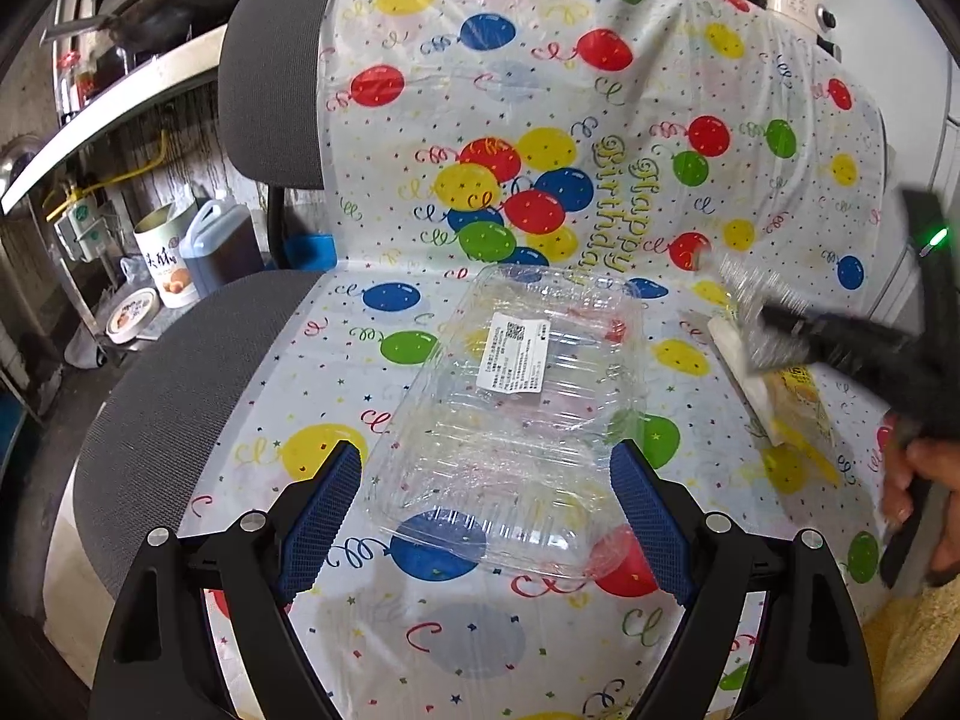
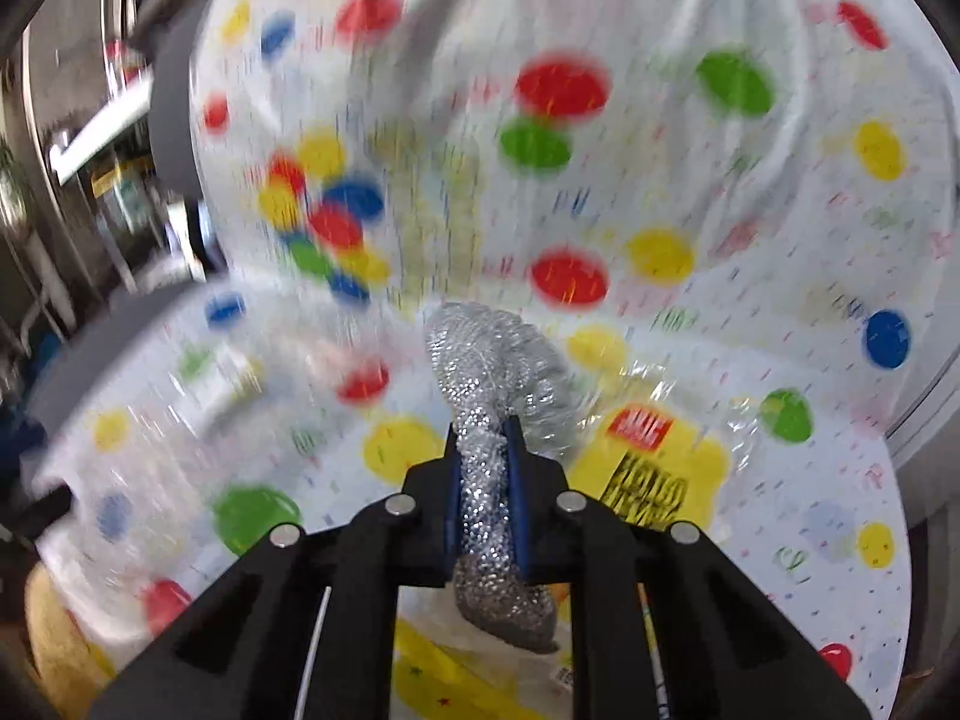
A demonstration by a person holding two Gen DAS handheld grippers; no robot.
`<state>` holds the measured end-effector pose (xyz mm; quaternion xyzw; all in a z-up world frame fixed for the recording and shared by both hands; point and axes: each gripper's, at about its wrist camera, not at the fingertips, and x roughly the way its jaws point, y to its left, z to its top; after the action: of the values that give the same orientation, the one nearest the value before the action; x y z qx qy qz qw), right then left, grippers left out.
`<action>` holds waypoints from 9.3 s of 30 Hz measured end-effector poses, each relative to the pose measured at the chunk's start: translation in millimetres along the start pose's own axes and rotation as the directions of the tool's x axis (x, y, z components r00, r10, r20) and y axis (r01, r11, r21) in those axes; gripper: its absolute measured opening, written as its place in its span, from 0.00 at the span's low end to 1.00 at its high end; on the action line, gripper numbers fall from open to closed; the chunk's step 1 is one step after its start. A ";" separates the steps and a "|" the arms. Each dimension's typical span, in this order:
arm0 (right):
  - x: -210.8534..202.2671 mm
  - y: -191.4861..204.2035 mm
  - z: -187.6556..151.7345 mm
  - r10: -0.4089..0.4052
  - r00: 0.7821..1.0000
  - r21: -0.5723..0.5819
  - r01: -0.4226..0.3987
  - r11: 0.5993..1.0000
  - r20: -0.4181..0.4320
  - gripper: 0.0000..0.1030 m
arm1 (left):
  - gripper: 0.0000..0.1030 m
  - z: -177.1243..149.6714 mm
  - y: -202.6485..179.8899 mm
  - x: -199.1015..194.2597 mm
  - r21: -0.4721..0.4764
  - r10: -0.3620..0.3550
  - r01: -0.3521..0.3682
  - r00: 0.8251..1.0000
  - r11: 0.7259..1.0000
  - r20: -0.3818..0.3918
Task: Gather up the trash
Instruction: 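Grasp and lift the silver mesh scrubber with the right tool, then grasp the yellow snack packet with the left tool while the right tool holds the scrubber, then carry packet and scrubber over the trash bin and open both tools, then move both tools back over the chair seat, then grasp and lift the white tissue with the right tool, then grasp the clear plastic tray with the left tool while the right tool holds the tissue, then carry tray and tissue over the trash bin and open both tools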
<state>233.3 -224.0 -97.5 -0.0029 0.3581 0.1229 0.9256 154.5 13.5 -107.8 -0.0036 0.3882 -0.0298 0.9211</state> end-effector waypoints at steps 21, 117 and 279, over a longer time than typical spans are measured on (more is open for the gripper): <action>-142.1 -82.6 -82.4 -0.207 0.972 0.138 0.191 0.972 0.111 0.11 | 0.44 1.4 -168.8 33.9 0.250 -0.316 0.330 0.944 0.911 -0.096; -289.2 -288.3 -356.9 -0.525 0.827 0.661 0.511 0.550 -0.203 0.39 | 0.48 -125.1 -440.3 -18.1 0.437 -0.607 0.637 0.761 0.635 -0.227; -252.5 -305.6 -347.7 -0.457 0.854 0.690 0.488 0.535 -0.250 0.05 | 0.62 -133.8 -477.1 -19.2 0.427 -0.650 0.708 0.698 0.563 -0.301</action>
<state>-106.9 -609.7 -213.7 0.2686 0.3802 -0.2851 0.8379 20.6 -459.4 -173.3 0.0940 0.3834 -0.4841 0.7809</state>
